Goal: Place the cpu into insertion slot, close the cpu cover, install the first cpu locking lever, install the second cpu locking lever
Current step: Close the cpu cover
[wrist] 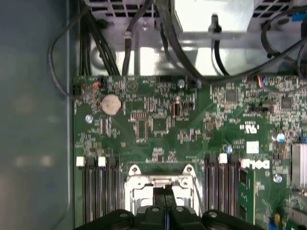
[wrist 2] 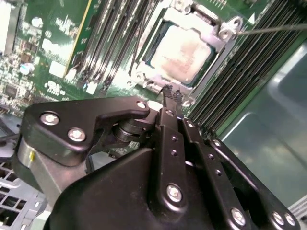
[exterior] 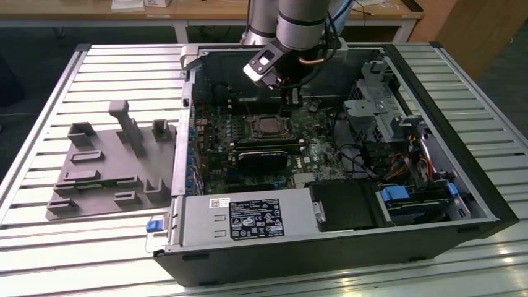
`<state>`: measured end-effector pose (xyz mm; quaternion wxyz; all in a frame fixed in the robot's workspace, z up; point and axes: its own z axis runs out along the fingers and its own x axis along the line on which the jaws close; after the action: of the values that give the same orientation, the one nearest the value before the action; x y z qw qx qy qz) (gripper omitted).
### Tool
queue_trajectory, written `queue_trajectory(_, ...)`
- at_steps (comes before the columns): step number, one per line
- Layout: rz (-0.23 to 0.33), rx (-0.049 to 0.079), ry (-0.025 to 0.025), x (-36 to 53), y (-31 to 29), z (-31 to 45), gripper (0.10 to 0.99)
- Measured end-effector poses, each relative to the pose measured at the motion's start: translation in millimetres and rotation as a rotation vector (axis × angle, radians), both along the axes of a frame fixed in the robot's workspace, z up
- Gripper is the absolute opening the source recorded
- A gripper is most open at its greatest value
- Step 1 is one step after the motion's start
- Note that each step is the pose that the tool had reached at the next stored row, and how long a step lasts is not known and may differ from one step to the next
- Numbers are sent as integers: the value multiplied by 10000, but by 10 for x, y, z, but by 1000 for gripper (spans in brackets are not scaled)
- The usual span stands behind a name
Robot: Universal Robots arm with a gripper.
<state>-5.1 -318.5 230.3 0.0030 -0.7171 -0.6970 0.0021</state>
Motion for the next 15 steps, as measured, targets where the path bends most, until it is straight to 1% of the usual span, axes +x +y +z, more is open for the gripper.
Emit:
queue_trajectory(1,0,-1,-27,-26,0,-1,102)
queue_trajectory(2,-1,-2,-67,-51,0,-3,102)
queue_trajectory(3,-1,0,-122,-77,0,-6,102)
queue_trajectory(6,-1,0,-323,-153,0,-17,102)
queue_trajectory(7,0,1,-366,-178,0,-20,102)
queue_trajectory(9,-1,2,-400,-233,0,-28,102)
queue_trajectory(11,-1,1,-406,-266,0,-38,102)
queue_trajectory(15,0,-1,-406,-286,-7,-72,102)
